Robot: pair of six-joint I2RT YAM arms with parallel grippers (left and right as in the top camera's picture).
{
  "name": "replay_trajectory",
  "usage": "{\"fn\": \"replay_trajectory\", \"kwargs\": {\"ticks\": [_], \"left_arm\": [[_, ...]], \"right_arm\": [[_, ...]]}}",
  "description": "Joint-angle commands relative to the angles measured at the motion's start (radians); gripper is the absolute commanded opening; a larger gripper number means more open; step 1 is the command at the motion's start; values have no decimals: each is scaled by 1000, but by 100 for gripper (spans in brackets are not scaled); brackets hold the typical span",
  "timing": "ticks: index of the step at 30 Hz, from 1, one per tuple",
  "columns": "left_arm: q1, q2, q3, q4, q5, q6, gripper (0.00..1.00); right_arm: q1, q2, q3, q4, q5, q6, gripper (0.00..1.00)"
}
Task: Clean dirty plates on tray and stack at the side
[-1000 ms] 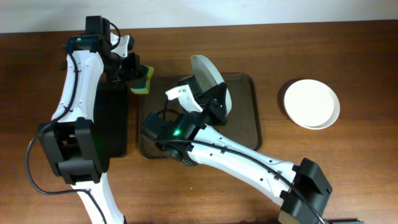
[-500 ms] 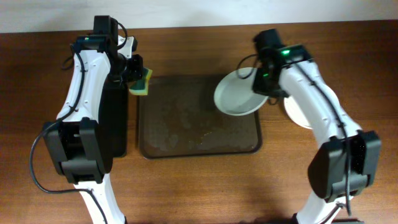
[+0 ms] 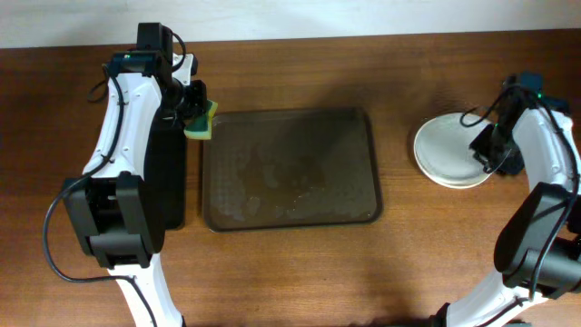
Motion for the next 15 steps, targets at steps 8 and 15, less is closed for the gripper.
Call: {"fn": "replay_trajectory", "kwargs": {"ticks": [8, 15], "left_arm": [[129, -97, 166, -376, -192, -56, 1], [209, -96, -382, 151, -317, -137, 8]], "right_arm": [[189, -64, 280, -204, -168, -122, 77], [307, -63, 279, -226, -168, -123, 77]]}}
